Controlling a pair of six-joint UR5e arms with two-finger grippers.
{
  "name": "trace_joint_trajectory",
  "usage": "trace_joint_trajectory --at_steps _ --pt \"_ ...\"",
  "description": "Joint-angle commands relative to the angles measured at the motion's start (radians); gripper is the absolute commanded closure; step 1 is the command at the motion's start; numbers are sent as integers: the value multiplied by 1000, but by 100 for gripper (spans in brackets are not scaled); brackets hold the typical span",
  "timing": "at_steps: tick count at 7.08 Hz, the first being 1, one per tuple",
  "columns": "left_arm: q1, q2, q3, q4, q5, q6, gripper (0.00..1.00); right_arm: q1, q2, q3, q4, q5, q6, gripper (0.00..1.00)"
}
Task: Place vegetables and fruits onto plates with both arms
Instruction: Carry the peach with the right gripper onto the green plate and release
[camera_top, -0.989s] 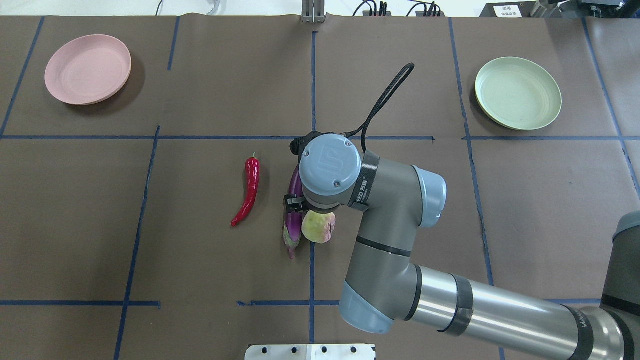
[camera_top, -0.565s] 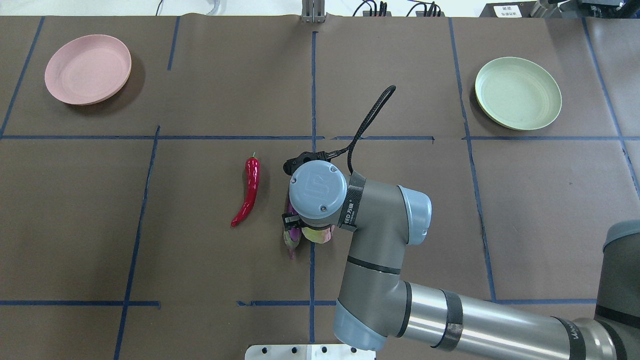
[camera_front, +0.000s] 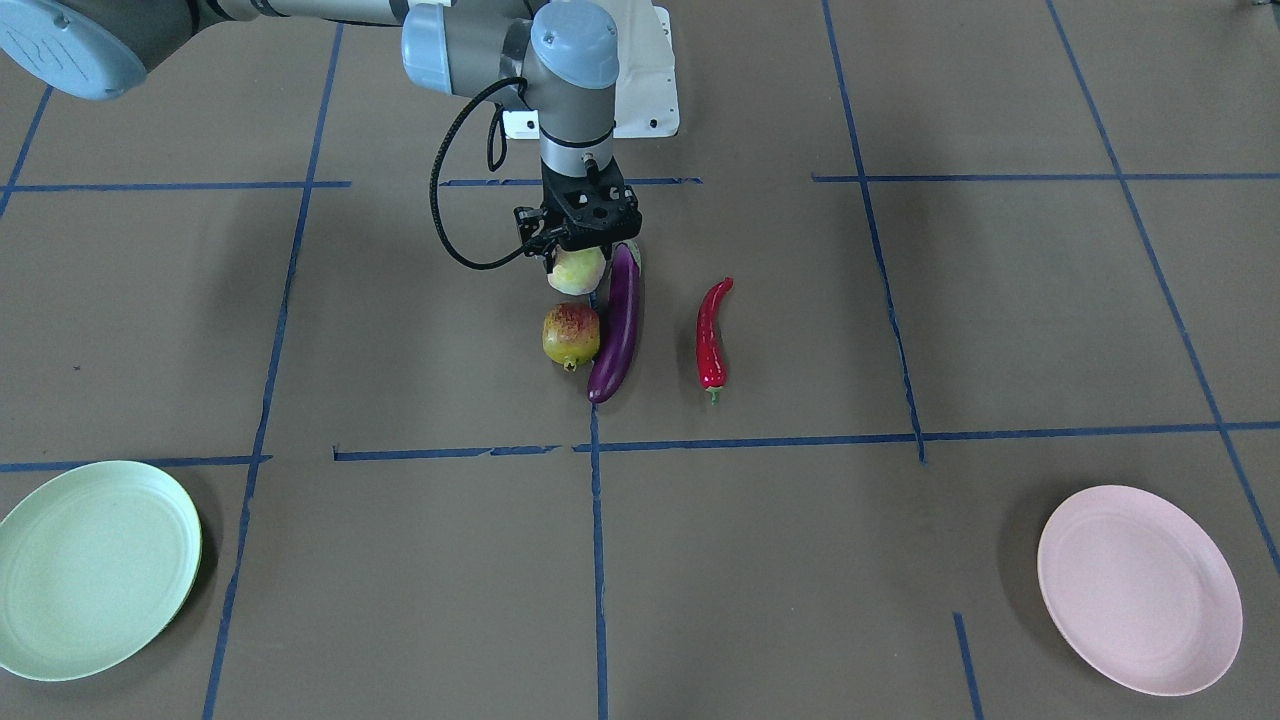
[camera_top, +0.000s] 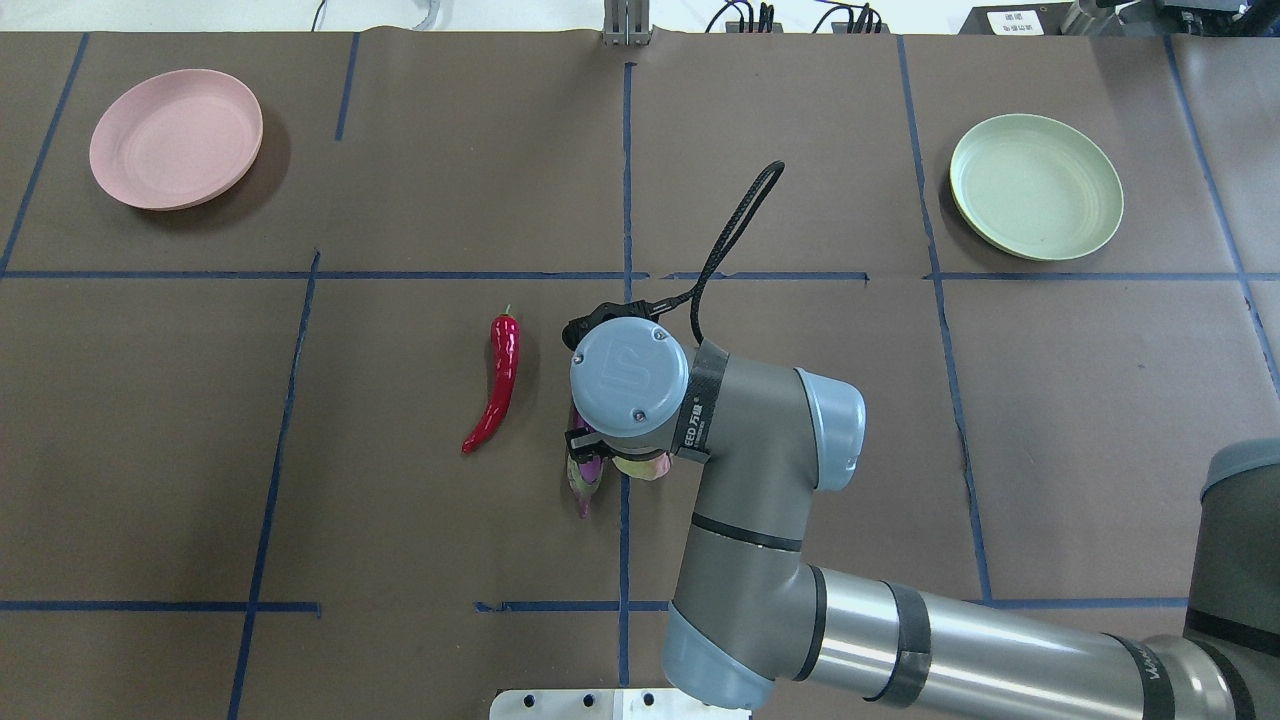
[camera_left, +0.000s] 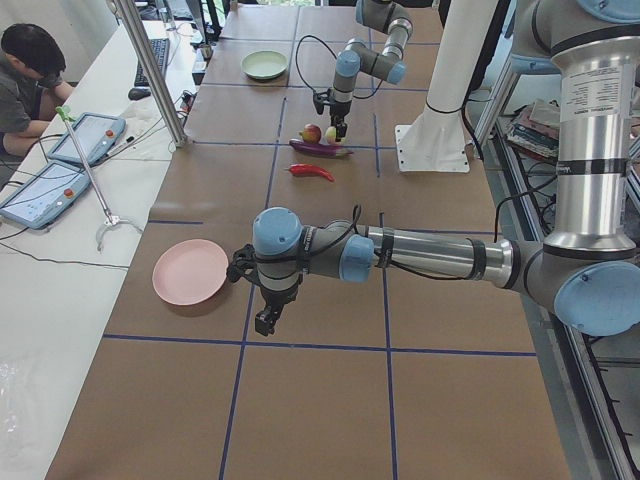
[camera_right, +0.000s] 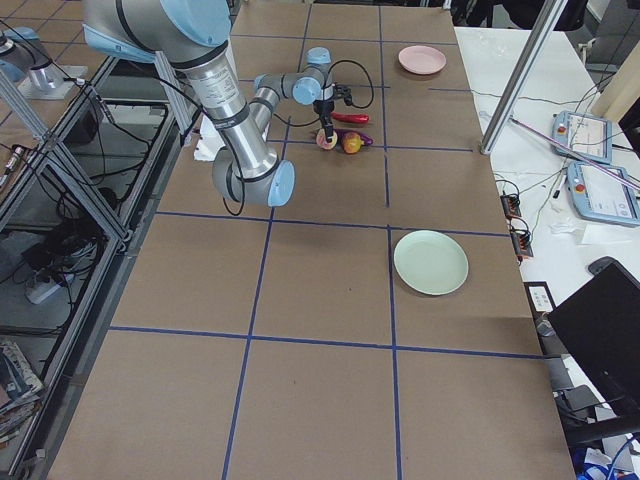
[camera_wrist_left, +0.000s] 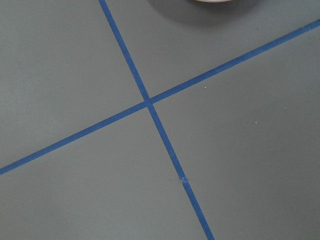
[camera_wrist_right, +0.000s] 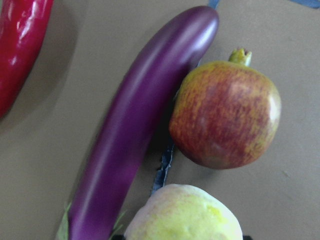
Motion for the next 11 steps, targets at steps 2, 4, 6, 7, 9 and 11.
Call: trace_joint_trajectory --at_steps 2,4,6,7,9,11 --pt "13 1 0 0 0 0 0 160 -8 233 -252 131 -143 87" --pt "13 1 0 0 0 0 0 384 -83 210 -245 253 -462 87" --pt "22 1 0 0 0 0 0 544 -112 94 -240 295 -744 87" --pt "22 1 0 0 0 0 0 605 -117 -10 -151 315 -859 87" --pt "24 1 0 0 -2 0 0 694 -158 -286 174 380 -960 88" --pt "24 1 0 0 -2 0 0 792 -222 -408 234 471 -974 85"
